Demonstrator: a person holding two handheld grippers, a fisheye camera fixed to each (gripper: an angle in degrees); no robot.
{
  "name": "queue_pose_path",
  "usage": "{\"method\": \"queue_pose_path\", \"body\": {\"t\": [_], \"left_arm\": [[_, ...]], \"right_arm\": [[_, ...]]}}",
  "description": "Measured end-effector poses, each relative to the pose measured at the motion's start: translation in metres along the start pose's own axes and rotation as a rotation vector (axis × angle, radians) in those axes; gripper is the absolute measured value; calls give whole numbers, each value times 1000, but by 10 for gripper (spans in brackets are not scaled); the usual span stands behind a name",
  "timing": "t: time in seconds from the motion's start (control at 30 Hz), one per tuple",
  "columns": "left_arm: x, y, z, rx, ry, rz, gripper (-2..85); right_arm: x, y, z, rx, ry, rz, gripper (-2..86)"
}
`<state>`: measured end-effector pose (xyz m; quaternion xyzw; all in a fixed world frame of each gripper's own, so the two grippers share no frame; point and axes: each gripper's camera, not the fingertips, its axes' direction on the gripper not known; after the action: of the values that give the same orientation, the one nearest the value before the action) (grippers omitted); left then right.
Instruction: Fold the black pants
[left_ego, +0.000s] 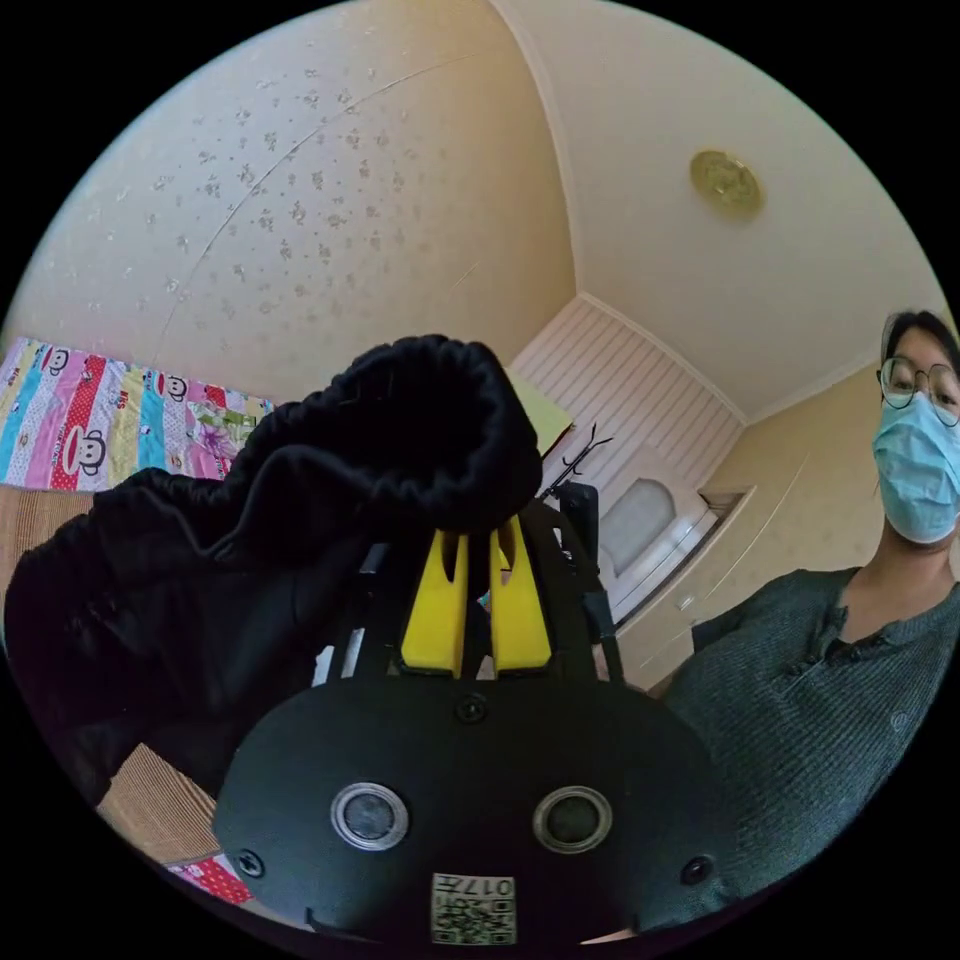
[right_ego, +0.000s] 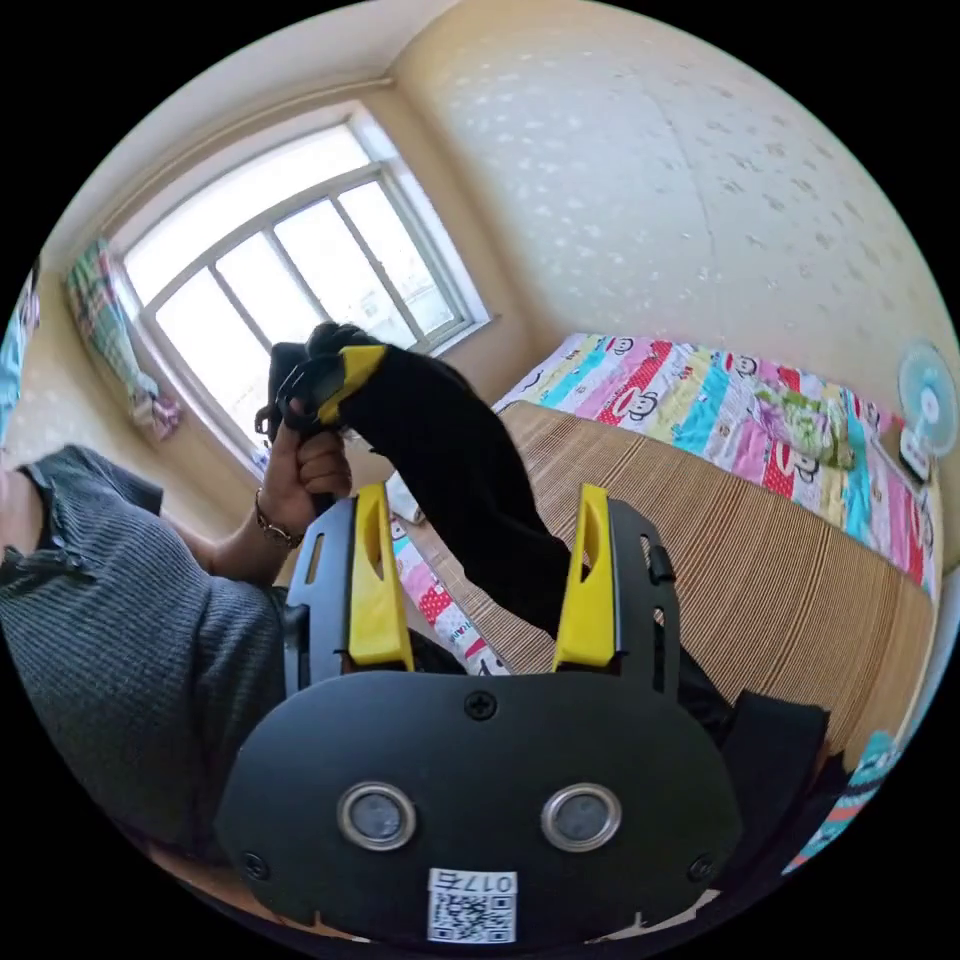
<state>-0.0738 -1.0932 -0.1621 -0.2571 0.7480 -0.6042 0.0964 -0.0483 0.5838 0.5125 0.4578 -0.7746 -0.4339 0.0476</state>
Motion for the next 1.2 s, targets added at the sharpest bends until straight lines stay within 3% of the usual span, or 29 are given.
{"method": "queue_pose_path", "body": {"t": [0.13, 0.2, 0.3, 0.43, 0.53, 0.6, 0.73, 0.83, 0.9, 0.93, 1.0, 1.03, 1.13, 1.2], "left_arm": [[14, 9, 46, -23, 35, -2, 17], [21, 11, 70, -60, 51, 14, 36], [15, 9, 80, -64, 163, -3, 87], [13, 11, 70, -22, 336, 51, 87], [9, 24, 39, 95, 204, 26, 117], [1, 41, 14, 195, -5, -51, 156], [-23, 63, 15, 237, -140, -184, 228], [-48, 66, 65, 164, 31, -241, 277], [-54, 53, 112, 117, 273, -197, 275], [-53, 49, 121, 115, 331, -171, 269], [-39, 36, 130, 191, 524, -47, 126], [-36, 34, 129, 197, 530, -28, 103], [-14, 25, 101, 256, 480, 108, 60], [11, 15, 68, 256, 313, 204, 51]], "right_arm": [[-40, -11, 41, -72, 198, -108, 204], [-46, -15, 46, -73, 438, -82, 132], [-39, -19, 20, -24, 476, -101, 101], [-21, -26, -49, 120, 346, -111, 90], [7, -29, -121, 265, 92, -104, 88], [33, -32, -171, 348, -198, -107, 88], [61, -30, -222, 466, -552, -112, 89], [76, -29, -242, 516, -800, -121, 91], [93, -27, -242, 518, -963, -93, 95], [99, -25, -241, 512, -987, -75, 96], [125, -10, -240, 483, -982, 37, 105], [132, -6, -241, 470, -959, 56, 108], [167, 29, -250, 405, -755, 119, 128], [194, 68, -248, 322, -576, 214, 136]]}}
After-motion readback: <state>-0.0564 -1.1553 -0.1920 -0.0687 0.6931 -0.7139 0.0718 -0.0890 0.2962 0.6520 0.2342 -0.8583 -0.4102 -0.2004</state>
